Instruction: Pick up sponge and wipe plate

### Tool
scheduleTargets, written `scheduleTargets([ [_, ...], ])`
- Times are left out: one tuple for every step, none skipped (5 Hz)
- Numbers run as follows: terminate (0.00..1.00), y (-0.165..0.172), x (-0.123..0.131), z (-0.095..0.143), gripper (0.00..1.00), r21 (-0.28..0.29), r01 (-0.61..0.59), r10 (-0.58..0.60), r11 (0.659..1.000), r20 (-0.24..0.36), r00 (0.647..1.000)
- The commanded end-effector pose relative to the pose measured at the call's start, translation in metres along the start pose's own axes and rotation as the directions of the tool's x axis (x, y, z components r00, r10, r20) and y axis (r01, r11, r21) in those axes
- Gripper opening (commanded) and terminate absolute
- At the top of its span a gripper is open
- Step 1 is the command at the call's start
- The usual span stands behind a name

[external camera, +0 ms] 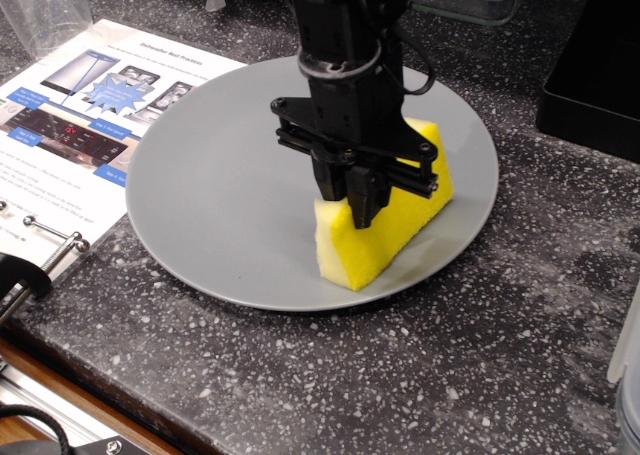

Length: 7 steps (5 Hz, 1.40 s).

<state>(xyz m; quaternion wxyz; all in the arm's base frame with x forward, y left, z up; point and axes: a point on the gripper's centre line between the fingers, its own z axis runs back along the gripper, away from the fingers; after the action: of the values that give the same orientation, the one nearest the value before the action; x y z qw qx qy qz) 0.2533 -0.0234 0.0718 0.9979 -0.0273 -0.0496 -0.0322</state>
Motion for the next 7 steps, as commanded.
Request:
scheduleTargets([
  [0.0,0.064,0.021,-0.009,0.0,0.059,-0.117,0.119,0.991,-0.025,0.993],
  [0.0,0.095,0.03,-0.006,0.0,0.096,-0.162,0.164,0.982,-0.012,0.986],
  [0.0,0.121,0.037,-0.002,0.0,0.13,-0.195,0.196,0.972,0.009,0.981],
  [0.0,0.136,0.037,0.001,0.0,0.162,-0.216,0.216,0.963,0.017,0.976],
  [0.0,0.142,0.025,-0.006,0.0,0.216,-0.233,0.234,0.948,0.023,0.972],
  [0.0,0.154,0.019,-0.004,0.0,0.257,-0.277,0.275,0.926,0.046,0.96],
  [0.0,0.167,0.019,-0.002,0.0,0.288,-0.308,0.307,0.907,0.049,0.95],
])
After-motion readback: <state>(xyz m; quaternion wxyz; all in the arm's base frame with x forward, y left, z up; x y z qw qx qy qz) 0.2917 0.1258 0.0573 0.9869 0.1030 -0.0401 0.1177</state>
